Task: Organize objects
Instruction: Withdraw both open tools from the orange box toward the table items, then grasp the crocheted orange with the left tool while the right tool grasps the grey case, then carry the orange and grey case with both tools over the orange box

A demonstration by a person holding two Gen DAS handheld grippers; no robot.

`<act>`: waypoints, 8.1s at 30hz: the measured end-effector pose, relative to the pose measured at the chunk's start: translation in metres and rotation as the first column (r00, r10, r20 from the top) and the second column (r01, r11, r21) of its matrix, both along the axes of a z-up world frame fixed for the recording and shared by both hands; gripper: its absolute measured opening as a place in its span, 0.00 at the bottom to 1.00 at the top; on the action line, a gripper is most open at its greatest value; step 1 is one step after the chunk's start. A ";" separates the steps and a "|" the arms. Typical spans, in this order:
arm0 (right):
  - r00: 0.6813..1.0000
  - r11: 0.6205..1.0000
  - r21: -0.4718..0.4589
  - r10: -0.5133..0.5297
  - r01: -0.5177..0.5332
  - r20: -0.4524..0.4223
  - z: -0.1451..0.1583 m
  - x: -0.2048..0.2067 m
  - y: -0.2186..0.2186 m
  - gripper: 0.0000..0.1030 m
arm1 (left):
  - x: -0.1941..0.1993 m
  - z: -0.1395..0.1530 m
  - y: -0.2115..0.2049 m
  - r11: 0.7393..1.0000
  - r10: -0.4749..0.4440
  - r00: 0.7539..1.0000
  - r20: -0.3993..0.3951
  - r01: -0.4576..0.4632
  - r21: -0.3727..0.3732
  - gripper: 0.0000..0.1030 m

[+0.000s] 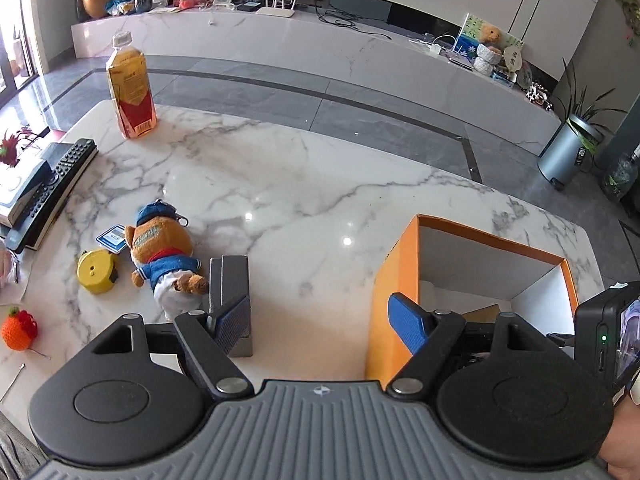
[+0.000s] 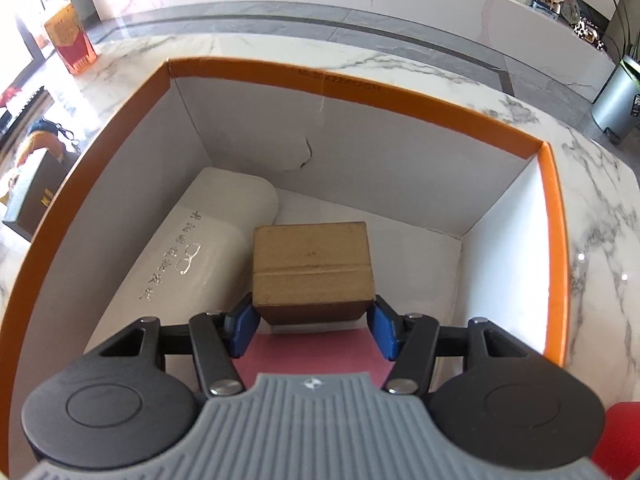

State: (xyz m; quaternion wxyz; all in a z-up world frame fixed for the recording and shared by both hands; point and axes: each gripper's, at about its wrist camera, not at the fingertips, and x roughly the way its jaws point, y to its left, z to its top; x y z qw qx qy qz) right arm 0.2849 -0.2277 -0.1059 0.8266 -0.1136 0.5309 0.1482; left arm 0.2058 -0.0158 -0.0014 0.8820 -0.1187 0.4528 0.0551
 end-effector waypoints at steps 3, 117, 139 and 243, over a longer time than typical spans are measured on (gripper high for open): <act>1.000 1.000 -0.019 0.006 -0.006 -0.004 0.007 -0.009 0.002 0.76 | -0.004 -0.004 0.004 0.999 0.001 1.000 -0.014 0.000 0.034 0.87; 0.988 0.987 0.089 -0.141 0.135 0.063 0.057 -0.084 0.014 0.89 | -0.031 -0.056 -0.013 0.963 -0.148 0.984 -0.098 0.166 0.213 0.88; 0.968 0.988 0.111 -0.126 0.104 0.215 0.111 -0.135 0.076 0.99 | -0.078 -0.008 0.036 0.981 -0.075 0.997 0.017 0.071 0.181 0.88; 0.932 0.958 0.259 -0.203 0.125 0.301 0.117 -0.117 0.103 0.42 | -0.050 0.015 0.061 0.999 0.005 0.997 0.073 -0.007 0.039 0.57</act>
